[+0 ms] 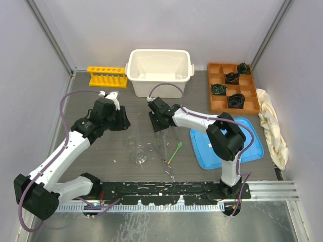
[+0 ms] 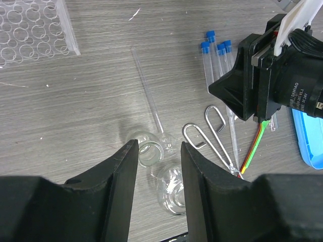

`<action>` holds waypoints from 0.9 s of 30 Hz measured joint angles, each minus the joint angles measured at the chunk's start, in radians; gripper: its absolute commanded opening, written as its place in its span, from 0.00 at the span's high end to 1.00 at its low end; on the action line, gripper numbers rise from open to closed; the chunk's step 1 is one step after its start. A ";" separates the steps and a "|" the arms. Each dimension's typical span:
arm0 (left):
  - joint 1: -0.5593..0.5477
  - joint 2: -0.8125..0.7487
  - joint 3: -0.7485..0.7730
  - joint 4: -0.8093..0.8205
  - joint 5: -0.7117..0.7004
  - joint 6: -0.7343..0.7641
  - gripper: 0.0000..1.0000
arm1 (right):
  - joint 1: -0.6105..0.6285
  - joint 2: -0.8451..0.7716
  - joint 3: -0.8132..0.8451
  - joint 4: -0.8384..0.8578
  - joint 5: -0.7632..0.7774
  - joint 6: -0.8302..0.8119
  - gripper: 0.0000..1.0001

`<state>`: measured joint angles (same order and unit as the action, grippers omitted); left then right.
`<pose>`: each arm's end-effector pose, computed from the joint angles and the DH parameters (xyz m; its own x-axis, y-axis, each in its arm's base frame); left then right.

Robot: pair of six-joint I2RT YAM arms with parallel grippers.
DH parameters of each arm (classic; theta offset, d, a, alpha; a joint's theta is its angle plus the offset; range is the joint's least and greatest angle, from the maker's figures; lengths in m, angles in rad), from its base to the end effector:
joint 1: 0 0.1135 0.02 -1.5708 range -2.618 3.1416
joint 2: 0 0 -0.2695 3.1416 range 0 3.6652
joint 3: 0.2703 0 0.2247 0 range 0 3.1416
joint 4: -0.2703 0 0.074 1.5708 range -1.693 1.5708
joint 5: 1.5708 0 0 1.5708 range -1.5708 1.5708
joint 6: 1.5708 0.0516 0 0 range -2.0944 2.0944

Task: Organize the chemistry lab equipment
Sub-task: Pick up the test tube at the center of the board.

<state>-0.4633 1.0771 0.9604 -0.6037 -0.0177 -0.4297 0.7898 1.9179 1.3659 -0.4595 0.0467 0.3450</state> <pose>0.1871 -0.0925 0.3023 -0.7177 -0.1071 -0.6881 0.1496 0.9414 -0.3025 0.2792 0.2782 0.1980 -0.7956 -0.3227 -0.5127 -0.4494 0.8819 0.1422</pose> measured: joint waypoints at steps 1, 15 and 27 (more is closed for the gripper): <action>0.000 0.002 -0.001 0.000 0.001 0.000 0.59 | 0.000 0.000 0.000 0.000 0.006 0.001 0.66; 0.000 0.003 -0.028 0.000 0.003 -0.007 0.59 | 0.000 0.055 0.007 0.002 0.056 0.002 0.66; 0.000 0.003 -0.032 0.000 0.003 -0.008 0.58 | 0.000 0.087 0.016 0.009 0.054 0.009 0.99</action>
<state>-0.4633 1.0798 0.9283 -0.6033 -0.0147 -0.4374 0.7898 2.0048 1.3823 -0.4507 0.1005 0.3542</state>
